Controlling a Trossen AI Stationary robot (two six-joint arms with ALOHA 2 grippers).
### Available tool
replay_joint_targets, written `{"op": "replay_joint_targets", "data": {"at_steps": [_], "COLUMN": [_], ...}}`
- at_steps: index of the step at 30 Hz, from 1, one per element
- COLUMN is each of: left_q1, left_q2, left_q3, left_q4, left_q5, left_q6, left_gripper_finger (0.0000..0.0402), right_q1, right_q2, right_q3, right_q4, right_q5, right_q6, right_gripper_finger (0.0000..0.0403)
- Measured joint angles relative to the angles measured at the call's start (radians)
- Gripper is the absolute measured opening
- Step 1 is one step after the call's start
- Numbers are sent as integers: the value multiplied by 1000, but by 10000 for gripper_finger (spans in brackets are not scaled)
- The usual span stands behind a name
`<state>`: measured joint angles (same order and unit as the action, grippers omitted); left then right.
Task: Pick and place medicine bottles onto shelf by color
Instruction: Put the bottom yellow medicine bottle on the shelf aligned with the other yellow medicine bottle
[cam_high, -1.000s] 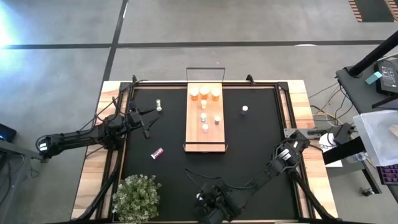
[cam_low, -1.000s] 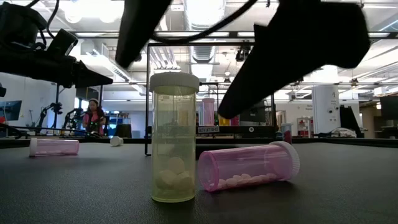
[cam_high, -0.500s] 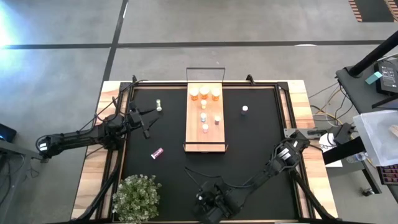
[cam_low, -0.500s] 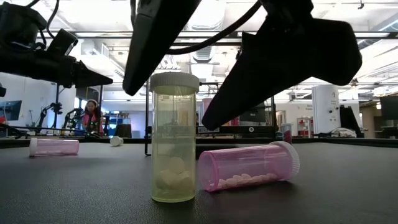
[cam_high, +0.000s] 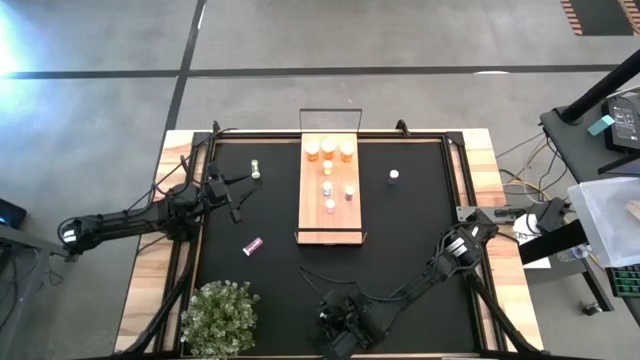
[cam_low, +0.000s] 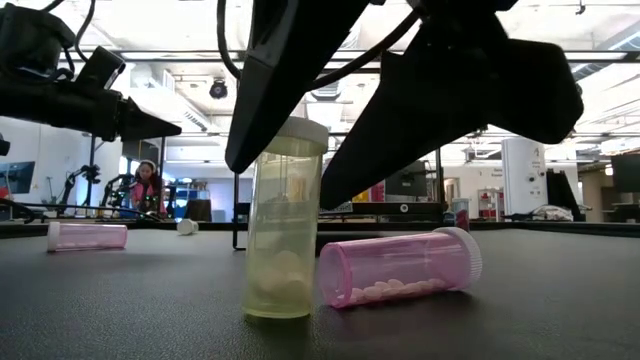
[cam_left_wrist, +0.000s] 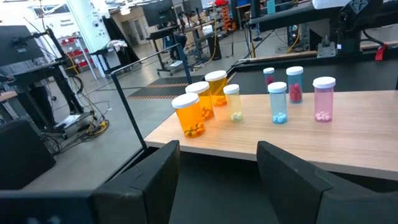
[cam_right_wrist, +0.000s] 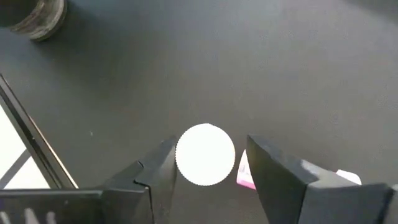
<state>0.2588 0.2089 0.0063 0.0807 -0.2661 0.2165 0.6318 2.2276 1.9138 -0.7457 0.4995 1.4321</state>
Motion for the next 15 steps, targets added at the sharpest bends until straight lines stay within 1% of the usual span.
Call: {"op": "replay_joint_targets", "data": {"at_steps": [15], "left_q1": [0], "left_q2": [0], "left_q3": [0], "left_q4": [0], "left_q5": [0], "left_q6": [0], "left_gripper_finger": [199], "right_q1": [-6], "right_q2": [0], "right_q3": [-1], "right_q4": [-9], "right_q5": [0], "right_q6": [35], "right_gripper_finger": [173]}}
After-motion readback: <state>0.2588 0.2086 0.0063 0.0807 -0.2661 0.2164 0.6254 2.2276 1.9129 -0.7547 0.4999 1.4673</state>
